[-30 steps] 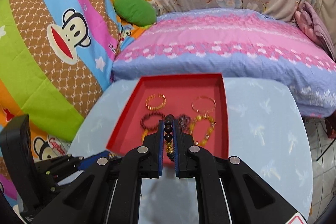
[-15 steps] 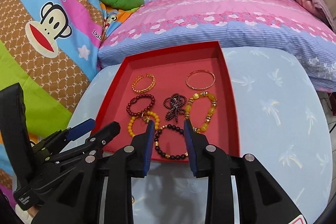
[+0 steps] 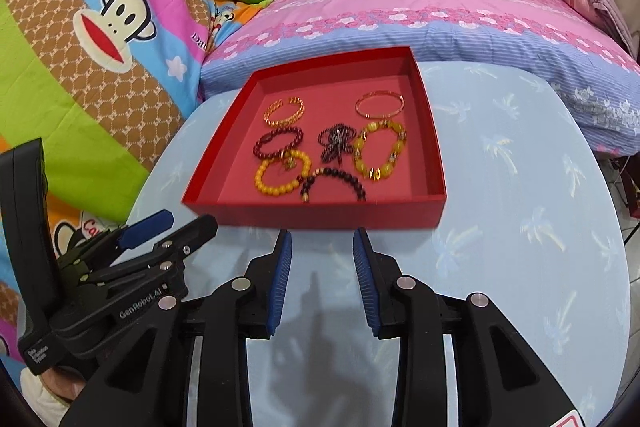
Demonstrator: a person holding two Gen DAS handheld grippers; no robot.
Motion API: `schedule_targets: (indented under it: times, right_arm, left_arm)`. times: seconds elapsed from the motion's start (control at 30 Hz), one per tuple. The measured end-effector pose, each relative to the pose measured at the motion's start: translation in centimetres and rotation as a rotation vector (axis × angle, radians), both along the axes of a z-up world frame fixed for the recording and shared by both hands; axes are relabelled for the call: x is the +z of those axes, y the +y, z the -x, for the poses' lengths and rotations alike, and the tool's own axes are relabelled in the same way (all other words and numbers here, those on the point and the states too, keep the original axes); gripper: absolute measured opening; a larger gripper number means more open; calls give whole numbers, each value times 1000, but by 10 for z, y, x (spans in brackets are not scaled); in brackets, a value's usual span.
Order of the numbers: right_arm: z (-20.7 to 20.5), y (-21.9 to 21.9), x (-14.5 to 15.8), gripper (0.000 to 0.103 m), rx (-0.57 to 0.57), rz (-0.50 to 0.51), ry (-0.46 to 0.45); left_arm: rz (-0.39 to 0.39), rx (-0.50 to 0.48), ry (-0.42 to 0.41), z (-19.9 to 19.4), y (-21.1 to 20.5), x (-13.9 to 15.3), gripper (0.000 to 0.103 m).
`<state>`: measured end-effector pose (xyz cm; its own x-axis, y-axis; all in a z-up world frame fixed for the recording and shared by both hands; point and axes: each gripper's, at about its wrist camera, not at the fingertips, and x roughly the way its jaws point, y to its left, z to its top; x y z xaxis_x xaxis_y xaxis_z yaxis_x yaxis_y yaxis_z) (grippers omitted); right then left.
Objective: Organize jewelry
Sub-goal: 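Carry the gold ring into the box and open the left tool, then grasp a gold hoop earring on the table with the right tool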
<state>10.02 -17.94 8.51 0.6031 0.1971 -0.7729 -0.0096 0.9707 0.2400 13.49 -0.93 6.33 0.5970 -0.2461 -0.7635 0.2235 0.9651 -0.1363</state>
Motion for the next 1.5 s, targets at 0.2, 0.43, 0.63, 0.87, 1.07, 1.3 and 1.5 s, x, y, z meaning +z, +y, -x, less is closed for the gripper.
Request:
schedule_targets:
  times: [0.2, 0.43, 0.63, 0.87, 1.07, 1.3, 1.5]
  right_arm:
    - [40, 9, -10, 32, 31, 50, 21]
    - [88, 21, -37, 32, 81, 57, 92]
    - [117, 36, -53, 32, 118, 73, 129]
    - [126, 46, -62, 32, 127, 106, 135]
    - [125, 49, -66, 22, 130, 134, 140]
    - [125, 50, -69, 16, 131, 157, 142]
    - [126, 48, -69, 16, 120, 161, 138]
  left_arm:
    - [-18, -9, 7, 29, 3, -5, 59]
    - [-30, -4, 53, 60, 11, -19, 59]
    - [-47, -5, 68, 81, 15, -26, 59]
    - [-56, -2, 89, 97, 18, -32, 59]
    - [-59, -3, 100, 104, 18, -34, 59]
    - [-61, 0, 98, 105, 19, -33, 59]
    - [-63, 3, 97, 104, 19, -33, 59]
